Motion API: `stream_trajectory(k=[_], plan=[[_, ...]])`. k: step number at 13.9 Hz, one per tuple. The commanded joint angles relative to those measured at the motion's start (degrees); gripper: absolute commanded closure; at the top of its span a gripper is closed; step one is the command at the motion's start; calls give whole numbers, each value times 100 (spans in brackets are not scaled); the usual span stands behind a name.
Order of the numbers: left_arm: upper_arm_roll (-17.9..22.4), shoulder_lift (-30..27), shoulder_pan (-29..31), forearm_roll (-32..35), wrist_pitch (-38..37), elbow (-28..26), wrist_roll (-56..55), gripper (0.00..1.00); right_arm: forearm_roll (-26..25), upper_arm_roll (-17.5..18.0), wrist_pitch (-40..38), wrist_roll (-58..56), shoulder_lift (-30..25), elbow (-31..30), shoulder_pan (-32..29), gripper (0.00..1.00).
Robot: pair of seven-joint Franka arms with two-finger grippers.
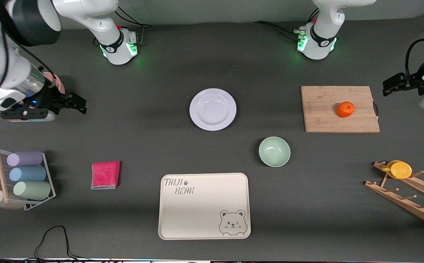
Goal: Place orange and plate with both arms
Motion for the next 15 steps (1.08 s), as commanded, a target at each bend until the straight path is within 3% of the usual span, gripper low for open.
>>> stream_trajectory(k=[1, 5, 11, 15], plan=[[87, 58, -94, -79, -376, 247, -66, 0, -71, -639, -155, -473, -37, 114, 41, 0], [96, 84, -85, -70, -500, 265, -118, 0, -45, -872, -401, -431, -152, 114, 41, 0], [104, -178, -76, -62, -799, 125, -118, 0, 8, -854, -524, -387, -196, 97, 50, 0], [87, -1319, -93, -27, -747, -1094, -171, 0, 8, -863, -550, -396, -196, 88, 50, 0]])
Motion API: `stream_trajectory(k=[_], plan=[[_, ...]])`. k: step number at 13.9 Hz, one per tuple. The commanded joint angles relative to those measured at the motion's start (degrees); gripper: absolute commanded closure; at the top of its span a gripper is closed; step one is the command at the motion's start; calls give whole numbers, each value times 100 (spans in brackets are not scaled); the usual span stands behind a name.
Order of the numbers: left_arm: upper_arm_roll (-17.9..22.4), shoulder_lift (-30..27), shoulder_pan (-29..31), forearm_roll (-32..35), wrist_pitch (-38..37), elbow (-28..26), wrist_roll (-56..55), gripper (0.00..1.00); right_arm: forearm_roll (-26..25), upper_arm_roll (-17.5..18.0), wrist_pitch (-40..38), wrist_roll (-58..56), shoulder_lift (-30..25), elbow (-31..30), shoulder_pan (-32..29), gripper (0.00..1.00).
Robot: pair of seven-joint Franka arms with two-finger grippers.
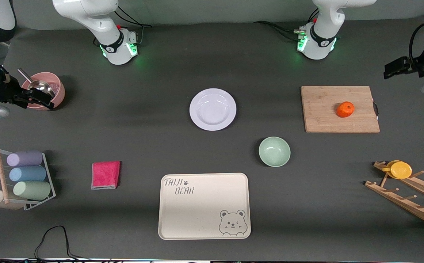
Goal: Place orange and plate with both arms
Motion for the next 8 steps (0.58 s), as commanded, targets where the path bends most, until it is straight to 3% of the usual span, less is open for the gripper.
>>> stream_trajectory(k=[1, 6, 7, 8], plan=[[50, -1167, -80, 4, 85, -1216, -115, 0, 8, -24, -130, 3, -70, 6, 49, 0], [-29, -2634, -71, 21, 706, -3183, -370, 0, 25, -7, -130, 20, -61, -3, 49, 0], [-38, -2881, -62, 30, 1005, -3650, -370, 0, 121, 2, -121, 29, -18, -11, 57, 0], [-30, -2944, -54, 47, 1303, -3994, -370, 0, 540, -6, -113, 3, 52, -11, 49, 0]])
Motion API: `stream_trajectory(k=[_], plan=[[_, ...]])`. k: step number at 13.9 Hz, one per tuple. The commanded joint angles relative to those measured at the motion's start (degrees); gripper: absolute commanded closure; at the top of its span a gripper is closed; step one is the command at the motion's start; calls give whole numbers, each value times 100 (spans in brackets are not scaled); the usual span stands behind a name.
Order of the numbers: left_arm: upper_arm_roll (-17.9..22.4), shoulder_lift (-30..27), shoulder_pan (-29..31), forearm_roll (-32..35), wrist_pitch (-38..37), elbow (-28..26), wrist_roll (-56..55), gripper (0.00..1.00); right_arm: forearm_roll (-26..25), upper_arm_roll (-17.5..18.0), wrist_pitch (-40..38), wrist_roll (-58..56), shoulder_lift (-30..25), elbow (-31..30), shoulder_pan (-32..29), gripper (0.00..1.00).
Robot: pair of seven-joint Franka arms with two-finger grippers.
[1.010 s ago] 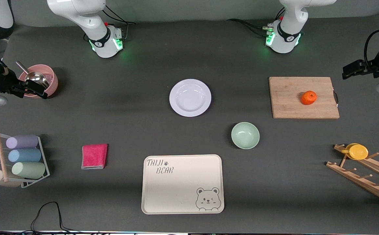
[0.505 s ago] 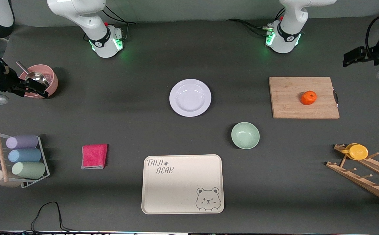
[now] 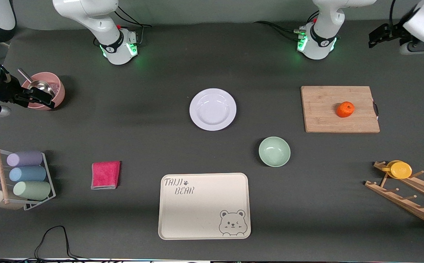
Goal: Place orange and plate with both arms
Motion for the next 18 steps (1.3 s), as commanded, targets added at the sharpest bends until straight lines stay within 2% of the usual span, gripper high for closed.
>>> stream_trajectory(k=[1, 3, 5, 7, 9, 11, 12, 14, 17, 18], plan=[[8, -588, -45, 131, 987, -1311, -150, 0, 912, -12, -45, -50, 177, -11, 44, 0], [25, -466, -27, 342, 2004, -2013, -150, 0, 1835, 32, 33, -59, 519, -19, 158, 0], [25, -28, 156, 369, 2989, -2455, -141, 0, 3082, 32, 296, -129, 994, -2, 447, 0], [34, 613, 245, 378, 3580, -2482, -141, 0, 4007, 32, 717, -619, 1442, -11, 947, 0], [69, 1185, 306, 395, 4116, -2482, -141, 0, 4832, 58, 991, -1382, 1916, -2, 1159, 0], [69, 1607, 491, 395, 4548, -2482, -141, 0, 6210, 76, 922, -2733, 2714, -19, 1169, 0], [78, 1783, 500, 395, 4706, -2491, -132, 0, 6687, 146, 852, -3271, 3119, -11, 1169, 0], [201, 2091, 500, 404, 5049, -2491, -106, 0, 7322, 400, 964, -3915, 3412, -115, 1169, 0], [280, 2522, 500, 404, 5524, -2491, -106, 0, 7543, 498, 1271, -4767, 3781, -545, 1230, 0], [376, 2654, 500, 404, 5682, -2491, -106, 0, 7866, 594, 1482, -5084, 3747, -816, 1274, 0]])
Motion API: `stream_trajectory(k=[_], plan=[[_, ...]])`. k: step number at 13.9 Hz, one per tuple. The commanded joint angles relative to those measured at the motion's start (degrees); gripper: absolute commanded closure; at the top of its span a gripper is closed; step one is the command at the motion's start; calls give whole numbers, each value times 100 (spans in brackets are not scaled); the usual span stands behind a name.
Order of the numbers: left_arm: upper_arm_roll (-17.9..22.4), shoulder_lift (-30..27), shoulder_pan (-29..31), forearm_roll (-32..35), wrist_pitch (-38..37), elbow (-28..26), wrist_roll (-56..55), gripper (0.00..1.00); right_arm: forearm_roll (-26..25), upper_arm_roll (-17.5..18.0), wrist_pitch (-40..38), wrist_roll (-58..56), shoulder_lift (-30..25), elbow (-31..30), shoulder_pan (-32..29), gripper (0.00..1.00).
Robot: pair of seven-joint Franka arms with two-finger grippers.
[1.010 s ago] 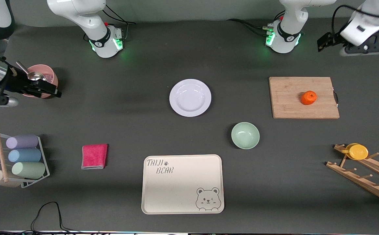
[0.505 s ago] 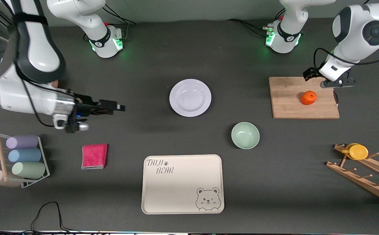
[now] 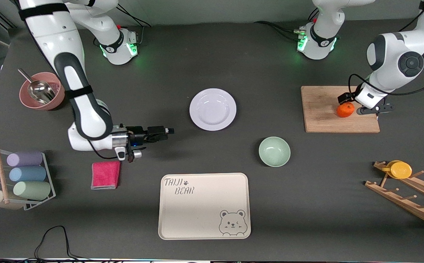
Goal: Place orange and plate with both arms
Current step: 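Grasp the orange with the left gripper while the right gripper grips the plate, then lift the orange with the left gripper and carry it over the plate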
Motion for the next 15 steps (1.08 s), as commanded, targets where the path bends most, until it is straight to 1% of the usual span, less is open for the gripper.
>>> stream_trajectory(k=[1, 3, 5, 7, 10, 11, 12, 13, 14, 15], plan=[[170, 417, 17, 87, 386, 96, -27, 0, 763, 234, 468, -911, -152, -705, 78, 0], [241, 593, 17, 87, 580, 70, -18, 0, 1054, 271, 549, -1246, -223, -1057, 78, 0], [294, 707, 17, 87, 808, -26, -27, 0, 1799, 454, 741, -1685, -319, -1444, 192, 0], [338, 778, 9, 61, 993, -114, -79, 1, 1943, 490, 1250, -1854, -338, -1577, 333, 0], [338, 822, 9, -19, 1020, -114, -210, 13, 2092, 596, 1305, -1854, -337, -1621, 351, 0], [338, 822, 0, -19, 1055, -123, -316, 24, 2145, 639, 1305, -1845, -338, -1621, 351, 0], [329, 831, 0, -19, 1056, -123, -343, 50, 2215, 675, 1305, -1845, -338, -1621, 360, 0], [329, 822, -18, -19, 1047, -123, -343, 81, 2277, 719, 1305, -1845, -329, -1621, 360, 0], [329, 805, -26, -19, 1021, -115, -343, 100, 2347, 780, 1305, -1854, -337, -1621, 351, 0], [329, 761, -35, -19, 960, -97, -352, 100, 2348, 781, 1305, -1854, -338, -1621, 351, 0]])
